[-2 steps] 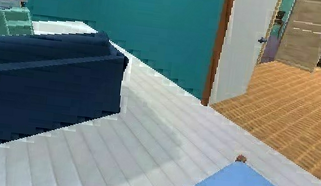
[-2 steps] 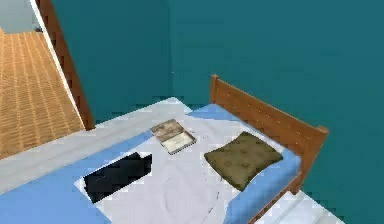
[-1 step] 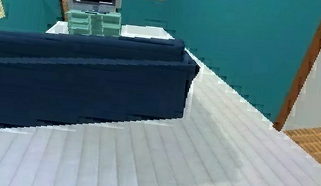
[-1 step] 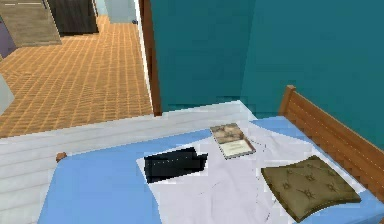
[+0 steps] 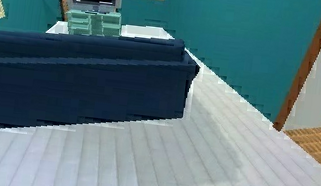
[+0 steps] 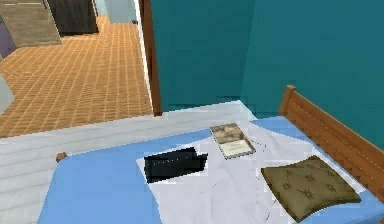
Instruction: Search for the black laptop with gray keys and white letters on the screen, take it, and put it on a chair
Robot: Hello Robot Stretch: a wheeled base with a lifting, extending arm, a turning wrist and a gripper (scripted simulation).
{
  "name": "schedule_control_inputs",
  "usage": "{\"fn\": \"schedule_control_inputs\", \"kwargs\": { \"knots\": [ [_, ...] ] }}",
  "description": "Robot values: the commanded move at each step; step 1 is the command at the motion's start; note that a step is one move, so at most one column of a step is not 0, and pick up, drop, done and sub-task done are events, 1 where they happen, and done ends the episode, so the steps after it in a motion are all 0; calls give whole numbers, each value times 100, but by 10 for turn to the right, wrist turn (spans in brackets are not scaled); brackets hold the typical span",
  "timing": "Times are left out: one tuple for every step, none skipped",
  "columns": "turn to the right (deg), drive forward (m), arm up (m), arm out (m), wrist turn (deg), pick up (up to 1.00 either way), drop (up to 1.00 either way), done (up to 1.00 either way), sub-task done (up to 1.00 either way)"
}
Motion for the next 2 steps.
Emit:
{"fn": "schedule_control_inputs", "kwargs": {
  "knots": [
    [0,0,20,0,0,0,0,0,0],
    [0,0,0,46,0,0,0,0,0]
  ]
}}
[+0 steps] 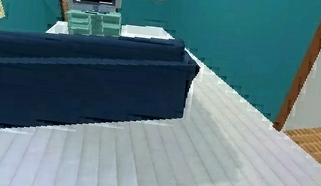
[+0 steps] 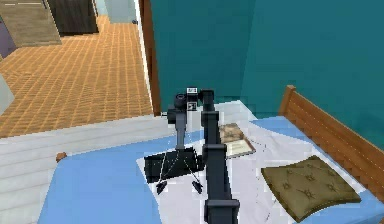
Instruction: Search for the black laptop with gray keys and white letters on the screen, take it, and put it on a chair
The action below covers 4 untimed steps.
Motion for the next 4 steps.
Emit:
{"fn": "schedule_control_inputs", "kwargs": {
  "knots": [
    [0,0,0,0,450,0,0,0,0],
    [0,0,0,0,450,0,0,0,0],
    [0,0,0,0,450,0,0,0,0],
    [0,0,0,0,360,0,0,0,0]
  ]
}}
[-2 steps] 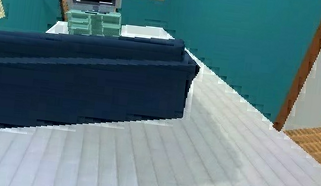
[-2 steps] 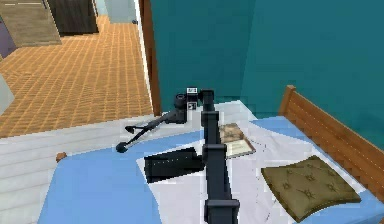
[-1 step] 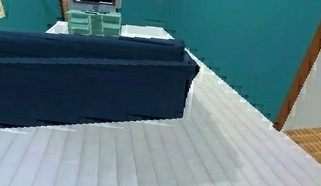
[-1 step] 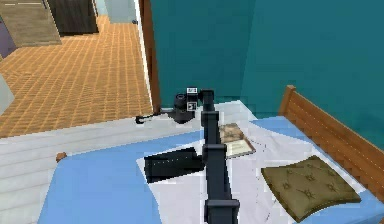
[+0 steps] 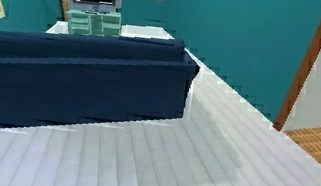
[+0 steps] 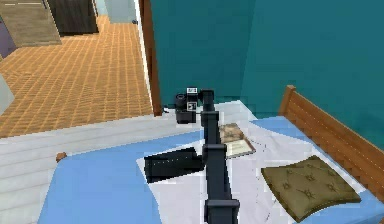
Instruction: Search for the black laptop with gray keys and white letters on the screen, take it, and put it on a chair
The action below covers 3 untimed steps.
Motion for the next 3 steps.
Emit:
{"fn": "schedule_control_inputs", "kwargs": {
  "knots": [
    [0,0,-30,0,0,0,0,0,0],
    [0,0,0,0,0,100,0,0,0],
    [0,0,10,0,0,0,0,0,0]
  ]
}}
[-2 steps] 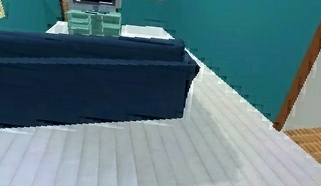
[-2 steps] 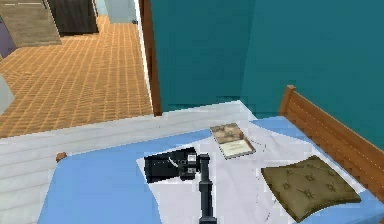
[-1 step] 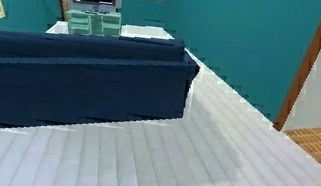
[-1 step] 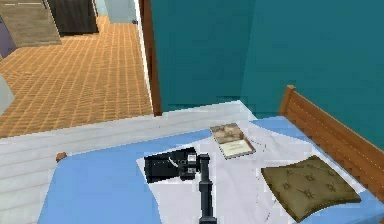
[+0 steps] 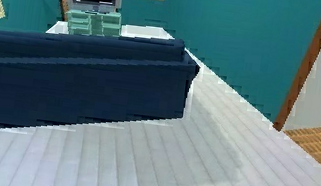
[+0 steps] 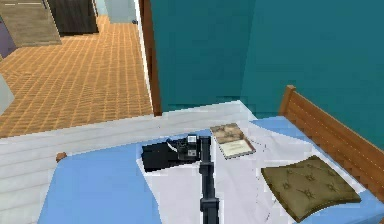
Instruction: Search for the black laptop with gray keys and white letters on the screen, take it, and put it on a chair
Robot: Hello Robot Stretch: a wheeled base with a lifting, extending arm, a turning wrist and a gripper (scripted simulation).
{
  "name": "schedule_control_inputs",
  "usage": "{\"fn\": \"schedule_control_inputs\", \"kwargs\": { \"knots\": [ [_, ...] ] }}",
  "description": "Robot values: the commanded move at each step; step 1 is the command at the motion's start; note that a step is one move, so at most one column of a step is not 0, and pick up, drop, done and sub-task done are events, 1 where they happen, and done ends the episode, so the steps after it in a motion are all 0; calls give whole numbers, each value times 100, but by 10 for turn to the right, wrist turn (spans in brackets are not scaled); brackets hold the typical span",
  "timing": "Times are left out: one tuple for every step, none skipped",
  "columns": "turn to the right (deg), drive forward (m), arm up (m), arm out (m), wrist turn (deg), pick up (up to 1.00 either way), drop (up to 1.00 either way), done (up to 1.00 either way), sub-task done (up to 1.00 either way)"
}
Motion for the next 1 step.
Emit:
{"fn": "schedule_control_inputs", "kwargs": {
  "knots": [
    [0,0,38,0,0,0,0,0,0]
  ]
}}
